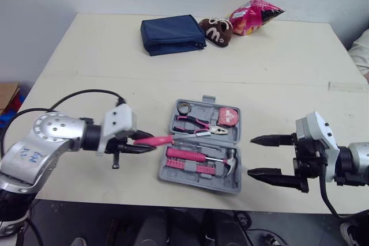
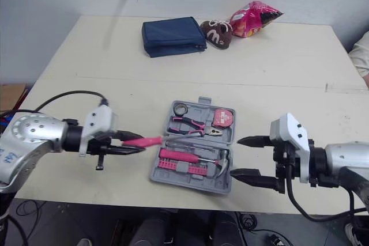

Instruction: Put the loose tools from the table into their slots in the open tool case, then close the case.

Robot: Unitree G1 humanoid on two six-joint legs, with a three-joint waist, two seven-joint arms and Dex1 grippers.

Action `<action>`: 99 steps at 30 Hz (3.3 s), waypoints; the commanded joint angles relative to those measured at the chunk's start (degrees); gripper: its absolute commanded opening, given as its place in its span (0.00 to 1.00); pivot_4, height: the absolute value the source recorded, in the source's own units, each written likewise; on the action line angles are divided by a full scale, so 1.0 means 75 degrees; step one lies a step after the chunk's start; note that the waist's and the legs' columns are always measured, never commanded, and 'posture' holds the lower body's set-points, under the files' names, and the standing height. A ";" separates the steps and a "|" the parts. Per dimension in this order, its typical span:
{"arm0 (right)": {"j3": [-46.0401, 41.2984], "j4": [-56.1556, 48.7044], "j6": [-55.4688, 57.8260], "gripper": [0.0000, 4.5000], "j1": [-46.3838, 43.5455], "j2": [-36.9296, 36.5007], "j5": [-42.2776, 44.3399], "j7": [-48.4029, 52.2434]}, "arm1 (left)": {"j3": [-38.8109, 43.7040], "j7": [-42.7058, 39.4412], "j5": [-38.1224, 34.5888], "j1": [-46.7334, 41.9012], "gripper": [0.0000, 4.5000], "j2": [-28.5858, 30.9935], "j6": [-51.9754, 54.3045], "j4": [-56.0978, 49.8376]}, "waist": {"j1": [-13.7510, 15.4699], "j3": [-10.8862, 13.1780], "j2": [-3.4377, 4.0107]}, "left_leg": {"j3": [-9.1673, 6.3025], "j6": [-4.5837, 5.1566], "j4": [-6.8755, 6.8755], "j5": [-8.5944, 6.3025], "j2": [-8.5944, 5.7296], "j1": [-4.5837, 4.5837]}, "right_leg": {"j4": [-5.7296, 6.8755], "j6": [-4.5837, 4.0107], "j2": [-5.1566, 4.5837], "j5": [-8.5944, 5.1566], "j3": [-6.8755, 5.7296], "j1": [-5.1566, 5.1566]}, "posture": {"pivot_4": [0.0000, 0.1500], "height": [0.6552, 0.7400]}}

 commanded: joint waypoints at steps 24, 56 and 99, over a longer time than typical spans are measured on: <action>-0.0601 -0.1170 -0.0067 1.00 0.1096 0.0450 0.0563 -0.1183 | -0.2883 -0.0633 0.2203 -0.1495 0.45 -0.1637 0.0561 0.0603 | 0.0103 0.0000 -0.0001 | -0.0004 0.0014 0.0039 -0.0002 0.0002 -0.0015 | 0.0014 0.0005 0.0007 0.0008 0.0002 0.0000 | 1.00 1.00; -0.0244 -0.0774 -0.0197 1.00 0.0815 0.0418 0.0467 -0.1228 | -0.3069 -0.0740 0.3499 0.0002 0.01 -0.2305 -0.2408 0.2585 | 0.0092 -0.0090 0.0070 | -0.0024 0.0040 0.0038 -0.0023 -0.0003 0.0049 | -0.0060 0.0015 -0.0049 0.0014 -0.0012 0.0109 | 1.00 1.00; 0.3445 0.3061 -0.1915 0.01 -0.2134 0.1840 -0.3770 -0.1127 | -0.0739 0.0132 0.2430 -0.0810 0.00 -0.3414 -0.2203 0.4313 | -0.0096 -0.0070 0.0058 | 0.0037 0.0066 0.0059 -0.0005 -0.0034 -0.0018 | 0.0014 0.0056 -0.0032 0.0037 -0.0005 -0.0007 | 1.00 1.00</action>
